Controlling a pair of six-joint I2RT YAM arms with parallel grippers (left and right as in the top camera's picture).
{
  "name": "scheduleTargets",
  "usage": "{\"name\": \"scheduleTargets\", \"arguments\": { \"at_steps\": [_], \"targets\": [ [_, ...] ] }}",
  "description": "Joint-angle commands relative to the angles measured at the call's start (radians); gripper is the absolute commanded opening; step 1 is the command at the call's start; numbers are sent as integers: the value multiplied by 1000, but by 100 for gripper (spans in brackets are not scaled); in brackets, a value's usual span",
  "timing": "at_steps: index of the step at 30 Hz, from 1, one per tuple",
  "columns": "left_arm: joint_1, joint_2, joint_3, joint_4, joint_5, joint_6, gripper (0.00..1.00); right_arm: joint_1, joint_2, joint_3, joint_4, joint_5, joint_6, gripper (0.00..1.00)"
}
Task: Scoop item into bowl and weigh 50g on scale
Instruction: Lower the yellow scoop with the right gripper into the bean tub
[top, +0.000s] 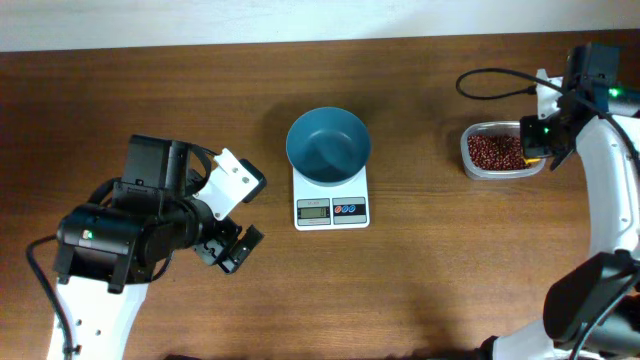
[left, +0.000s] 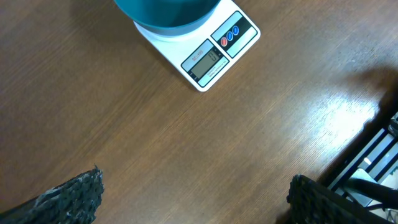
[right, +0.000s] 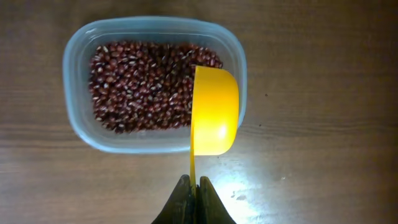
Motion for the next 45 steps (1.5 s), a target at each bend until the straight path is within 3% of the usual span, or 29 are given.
{"name": "scheduleTargets", "arguments": {
  "at_steps": [1, 23, 45],
  "targets": [
    [5, -6, 15, 2, 15, 16, 99, -5, 34, 22, 24, 23, -24, 4],
    [5, -6, 15, 2, 15, 16, 99, 89, 167, 21, 85, 261, -39, 4],
    [5, -6, 15, 2, 15, 16, 99, 93, 252, 20, 77, 108, 14, 4]
  ]
}}
